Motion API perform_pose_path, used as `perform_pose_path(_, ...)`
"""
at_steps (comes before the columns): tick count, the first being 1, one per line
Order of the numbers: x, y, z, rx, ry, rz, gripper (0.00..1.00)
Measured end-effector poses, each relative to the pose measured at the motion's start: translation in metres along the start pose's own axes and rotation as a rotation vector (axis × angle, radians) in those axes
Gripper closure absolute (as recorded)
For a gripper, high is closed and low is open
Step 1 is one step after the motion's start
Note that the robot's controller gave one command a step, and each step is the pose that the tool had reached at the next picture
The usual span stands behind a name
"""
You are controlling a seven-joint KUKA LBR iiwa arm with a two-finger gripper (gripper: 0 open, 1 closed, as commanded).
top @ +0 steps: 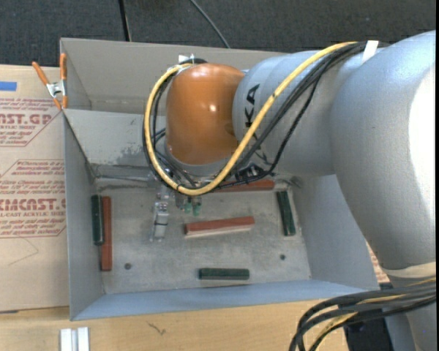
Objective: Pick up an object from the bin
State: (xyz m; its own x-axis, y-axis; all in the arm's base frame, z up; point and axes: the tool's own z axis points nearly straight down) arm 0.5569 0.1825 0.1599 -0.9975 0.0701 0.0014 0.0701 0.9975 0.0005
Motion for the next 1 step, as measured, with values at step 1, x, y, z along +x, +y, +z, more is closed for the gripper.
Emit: perform_pose_path(1,0.0036,-0.0321,0.0269,-0.001,-0.003,0.215,0.00)
